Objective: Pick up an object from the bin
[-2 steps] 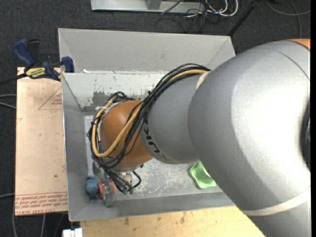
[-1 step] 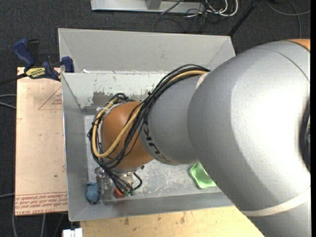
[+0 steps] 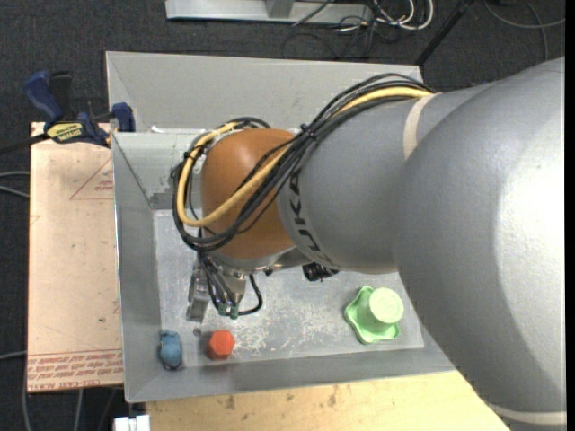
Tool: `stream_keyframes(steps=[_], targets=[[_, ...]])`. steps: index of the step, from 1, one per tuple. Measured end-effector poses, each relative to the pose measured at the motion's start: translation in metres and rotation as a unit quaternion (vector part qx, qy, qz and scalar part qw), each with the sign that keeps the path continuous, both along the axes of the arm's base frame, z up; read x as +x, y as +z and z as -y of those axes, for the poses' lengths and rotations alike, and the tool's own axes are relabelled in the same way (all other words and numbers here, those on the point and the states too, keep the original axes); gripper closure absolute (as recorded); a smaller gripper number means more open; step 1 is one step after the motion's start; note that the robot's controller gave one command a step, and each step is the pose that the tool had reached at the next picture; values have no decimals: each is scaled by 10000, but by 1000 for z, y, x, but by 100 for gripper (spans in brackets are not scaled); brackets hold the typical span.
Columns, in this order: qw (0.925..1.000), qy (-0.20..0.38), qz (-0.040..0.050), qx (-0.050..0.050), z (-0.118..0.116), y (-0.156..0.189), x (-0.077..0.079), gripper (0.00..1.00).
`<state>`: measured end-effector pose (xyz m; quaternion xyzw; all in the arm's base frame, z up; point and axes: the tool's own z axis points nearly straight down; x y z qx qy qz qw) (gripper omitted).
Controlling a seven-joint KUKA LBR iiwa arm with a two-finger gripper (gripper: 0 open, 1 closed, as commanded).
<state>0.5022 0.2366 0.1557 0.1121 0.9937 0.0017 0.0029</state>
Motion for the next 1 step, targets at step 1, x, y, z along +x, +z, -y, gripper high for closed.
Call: stream_keyframes(steps=[1], targets=[[10000,-3,-22,-7,0,-2,-1,0]])
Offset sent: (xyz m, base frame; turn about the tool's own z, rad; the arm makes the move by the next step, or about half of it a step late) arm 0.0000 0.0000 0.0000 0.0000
